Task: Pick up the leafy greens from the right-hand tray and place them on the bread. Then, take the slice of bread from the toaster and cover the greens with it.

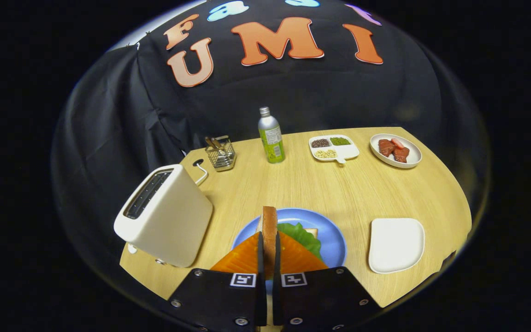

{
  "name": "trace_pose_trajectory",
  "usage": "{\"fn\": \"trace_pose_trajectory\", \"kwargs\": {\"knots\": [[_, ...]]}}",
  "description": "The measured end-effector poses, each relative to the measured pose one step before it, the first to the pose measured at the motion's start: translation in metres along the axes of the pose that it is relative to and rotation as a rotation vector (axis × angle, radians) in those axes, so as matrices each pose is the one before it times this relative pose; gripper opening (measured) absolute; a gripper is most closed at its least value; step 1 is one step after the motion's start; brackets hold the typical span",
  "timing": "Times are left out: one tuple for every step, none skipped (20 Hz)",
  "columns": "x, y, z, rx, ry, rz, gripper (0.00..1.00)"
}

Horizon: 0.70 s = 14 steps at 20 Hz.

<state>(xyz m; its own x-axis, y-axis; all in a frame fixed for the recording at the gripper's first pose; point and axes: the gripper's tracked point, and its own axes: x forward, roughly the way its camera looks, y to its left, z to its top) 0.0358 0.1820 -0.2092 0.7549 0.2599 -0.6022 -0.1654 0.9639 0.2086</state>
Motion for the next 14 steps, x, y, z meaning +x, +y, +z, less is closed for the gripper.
{"fn": "trace_pose_trajectory", "kwargs": {"knots": [[0.00196, -0.00663, -0.00080, 0.00986, 0.00172, -0.00541, 0.07], [0.00159, -0.00604, -0.00097, 0.00859, 0.00578, -0.00275, 0.08], [0.00205, -0.00616, -0.00147, 0.00951, 0.00701, -0.00401, 0.09], [0.00238, -0.00575, -0.00226, 0.00366, 0.00954, -0.00391, 0.09], [0.00387, -0.00775, -0.00116, -0.00458, 0.01020, -0.00875, 0.14], [0.00333, -0.00763, -0.00054, -0.00344, 0.00821, -0.01189, 0.16], [0.00339, -0.00681, -0.00211, -0.01017, 0.01226, -0.01863, 0.21], [0.00281, -0.00573, -0.00221, -0.01571, 0.01307, -0.01066, 0.24], [0.00149, -0.00213, 0.00004, -0.01391, 0.00564, -0.00218, 0.29], [0.00007, -0.00252, -0.00048, -0.01396, 0.00452, -0.00229, 0.30], [0.00033, -0.00312, 0.00048, -0.01103, 0.00122, -0.00537, 0.30], [-0.00090, -0.00304, 0.00174, -0.00203, -0.00335, -0.00074, 0.35], [-0.00229, -0.00265, 0.00243, 0.00480, -0.00588, -0.00172, 0.40], [-0.00198, -0.00614, 0.00219, 0.00058, -0.00239, -0.00684, 0.46]]}}
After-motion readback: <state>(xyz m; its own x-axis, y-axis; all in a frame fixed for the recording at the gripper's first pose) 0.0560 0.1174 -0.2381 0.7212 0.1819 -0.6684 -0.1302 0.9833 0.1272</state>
